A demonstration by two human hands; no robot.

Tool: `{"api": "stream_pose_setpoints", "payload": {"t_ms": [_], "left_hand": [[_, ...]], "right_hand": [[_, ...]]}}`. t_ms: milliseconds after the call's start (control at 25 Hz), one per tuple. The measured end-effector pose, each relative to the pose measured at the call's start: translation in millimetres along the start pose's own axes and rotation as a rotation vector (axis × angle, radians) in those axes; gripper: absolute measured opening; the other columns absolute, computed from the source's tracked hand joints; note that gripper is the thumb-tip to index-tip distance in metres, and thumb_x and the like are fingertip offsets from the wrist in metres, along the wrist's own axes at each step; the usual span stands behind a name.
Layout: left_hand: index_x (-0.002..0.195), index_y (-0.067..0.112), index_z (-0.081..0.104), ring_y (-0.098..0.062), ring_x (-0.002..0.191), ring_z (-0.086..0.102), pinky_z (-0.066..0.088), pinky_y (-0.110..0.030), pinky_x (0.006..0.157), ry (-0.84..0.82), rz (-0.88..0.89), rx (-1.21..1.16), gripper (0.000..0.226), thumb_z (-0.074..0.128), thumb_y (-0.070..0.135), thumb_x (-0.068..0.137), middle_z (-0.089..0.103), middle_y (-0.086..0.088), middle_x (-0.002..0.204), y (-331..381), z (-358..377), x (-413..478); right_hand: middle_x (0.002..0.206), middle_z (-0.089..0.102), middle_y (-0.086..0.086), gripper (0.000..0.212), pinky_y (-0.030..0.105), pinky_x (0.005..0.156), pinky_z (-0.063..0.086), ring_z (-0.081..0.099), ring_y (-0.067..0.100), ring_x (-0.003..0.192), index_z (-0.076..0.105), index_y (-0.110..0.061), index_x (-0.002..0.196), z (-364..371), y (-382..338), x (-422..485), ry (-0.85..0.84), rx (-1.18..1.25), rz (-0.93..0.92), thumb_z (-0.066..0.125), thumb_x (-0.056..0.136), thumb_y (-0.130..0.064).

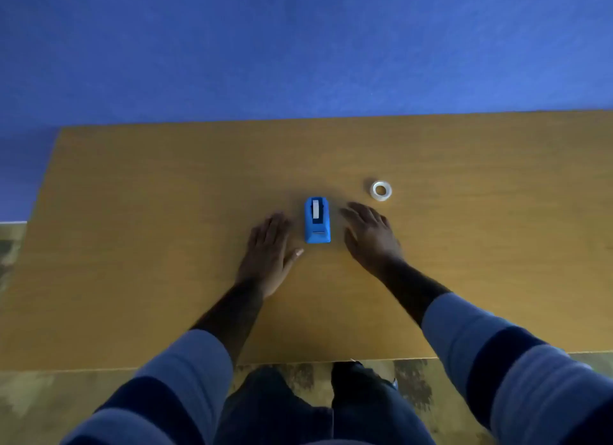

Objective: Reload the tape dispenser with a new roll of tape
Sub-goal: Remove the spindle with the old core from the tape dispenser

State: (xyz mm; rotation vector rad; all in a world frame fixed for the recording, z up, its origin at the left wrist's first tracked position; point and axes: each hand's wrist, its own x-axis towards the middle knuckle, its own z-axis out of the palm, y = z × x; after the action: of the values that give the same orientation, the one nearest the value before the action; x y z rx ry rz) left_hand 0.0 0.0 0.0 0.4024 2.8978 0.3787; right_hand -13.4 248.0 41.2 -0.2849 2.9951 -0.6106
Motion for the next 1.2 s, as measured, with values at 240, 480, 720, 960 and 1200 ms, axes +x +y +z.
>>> {"api": "stream_pose_setpoints", "payload": {"t_ms": [240,480,720,960,1200], "left_hand": [[0.149,0.018,0.043,-0.023,0.129,0.055,0.048,-0.041,0.104,0.030,-0.021,-0.163,0.058,0.048,0.050,0.101,0.055,-0.003,0.147,14,-28,36],[0.140,0.022,0.053,-0.019,0.117,0.061,0.049,-0.032,0.090,0.019,0.024,-0.227,0.048,0.053,0.049,0.100,0.060,0.001,0.138,2,-39,48],[0.143,0.026,0.049,-0.016,0.119,0.061,0.054,-0.038,0.093,0.010,0.041,-0.311,0.050,0.058,0.045,0.097,0.057,0.006,0.142,7,-40,57],[0.144,0.027,0.048,-0.013,0.120,0.059,0.052,-0.036,0.094,0.027,0.031,-0.370,0.054,0.065,0.042,0.094,0.056,0.009,0.142,18,-42,63],[0.139,0.026,0.053,-0.011,0.114,0.061,0.050,-0.030,0.088,0.025,0.042,-0.377,0.055,0.072,0.040,0.089,0.059,0.008,0.135,22,-42,70]], "right_hand": [[0.145,0.049,0.009,0.053,0.044,0.096,0.050,0.047,0.029,0.131,0.053,-0.021,0.137,-11,-26,40,-0.096,0.020,-0.198,0.058,0.087,-0.005],[0.149,0.044,0.008,0.058,0.045,0.097,0.049,0.040,0.028,0.136,0.051,-0.023,0.142,-7,-31,52,-0.161,-0.002,-0.121,0.055,0.088,-0.004],[0.141,0.052,0.004,0.047,0.039,0.085,0.056,0.050,0.023,0.125,0.052,-0.017,0.133,-8,-34,50,-0.098,0.046,-0.043,0.056,0.089,-0.003],[0.141,0.051,0.005,0.043,0.040,0.088,0.057,0.050,0.023,0.126,0.055,-0.015,0.133,-12,-31,49,-0.114,-0.012,-0.063,0.059,0.091,-0.007],[0.139,0.054,0.005,0.042,0.034,0.088,0.055,0.052,0.021,0.124,0.055,-0.017,0.134,-11,-30,52,-0.114,0.014,-0.061,0.063,0.092,-0.015]]}}
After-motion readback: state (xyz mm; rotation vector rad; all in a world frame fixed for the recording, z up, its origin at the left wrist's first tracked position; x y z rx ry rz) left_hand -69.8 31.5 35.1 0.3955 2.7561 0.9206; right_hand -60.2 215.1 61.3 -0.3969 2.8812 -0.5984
